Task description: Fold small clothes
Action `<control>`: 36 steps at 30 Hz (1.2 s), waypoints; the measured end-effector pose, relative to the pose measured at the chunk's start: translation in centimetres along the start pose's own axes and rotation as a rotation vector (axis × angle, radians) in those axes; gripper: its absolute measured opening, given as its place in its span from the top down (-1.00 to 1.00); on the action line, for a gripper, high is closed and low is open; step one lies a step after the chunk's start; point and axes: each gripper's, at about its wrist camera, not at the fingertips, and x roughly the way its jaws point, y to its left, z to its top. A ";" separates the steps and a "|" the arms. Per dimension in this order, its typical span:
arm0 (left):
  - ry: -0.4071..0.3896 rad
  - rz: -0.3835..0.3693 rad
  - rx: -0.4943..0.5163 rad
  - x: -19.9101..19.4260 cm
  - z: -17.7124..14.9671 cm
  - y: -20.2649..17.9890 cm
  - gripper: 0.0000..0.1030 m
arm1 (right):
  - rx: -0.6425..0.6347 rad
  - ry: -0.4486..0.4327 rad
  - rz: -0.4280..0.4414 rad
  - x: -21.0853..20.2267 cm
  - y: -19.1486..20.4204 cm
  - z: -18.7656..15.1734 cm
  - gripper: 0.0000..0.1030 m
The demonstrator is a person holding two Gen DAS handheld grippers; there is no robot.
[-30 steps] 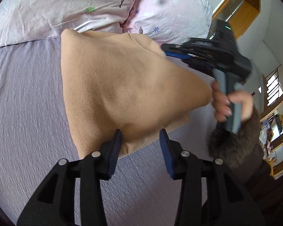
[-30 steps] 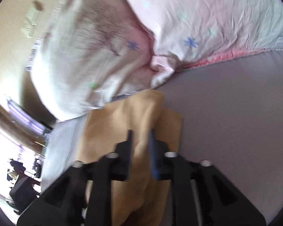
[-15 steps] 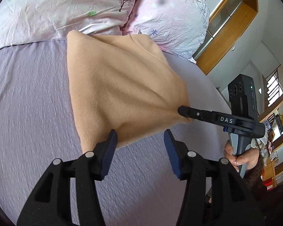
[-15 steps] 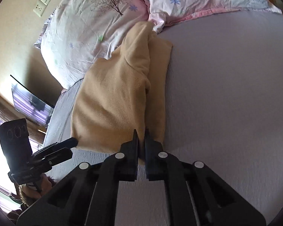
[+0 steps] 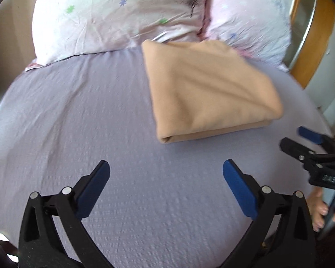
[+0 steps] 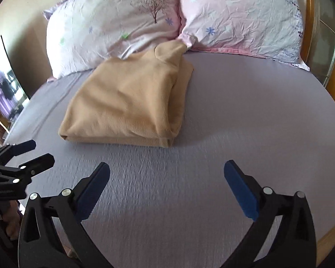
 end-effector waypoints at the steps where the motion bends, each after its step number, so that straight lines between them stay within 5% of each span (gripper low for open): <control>1: 0.018 0.021 0.003 0.4 -0.1 -0.1 -0.96 | 0.002 0.010 0.004 0.3 0.0 -0.2 -0.97; 14: 0.088 0.079 0.007 2.4 -0.6 -0.3 -0.97 | -0.059 0.095 -0.103 3.1 2.2 -1.1 -0.97; 36: 0.093 0.084 0.002 2.5 -0.7 -0.2 -0.97 | -0.056 0.103 -0.107 3.1 2.3 -1.3 -0.97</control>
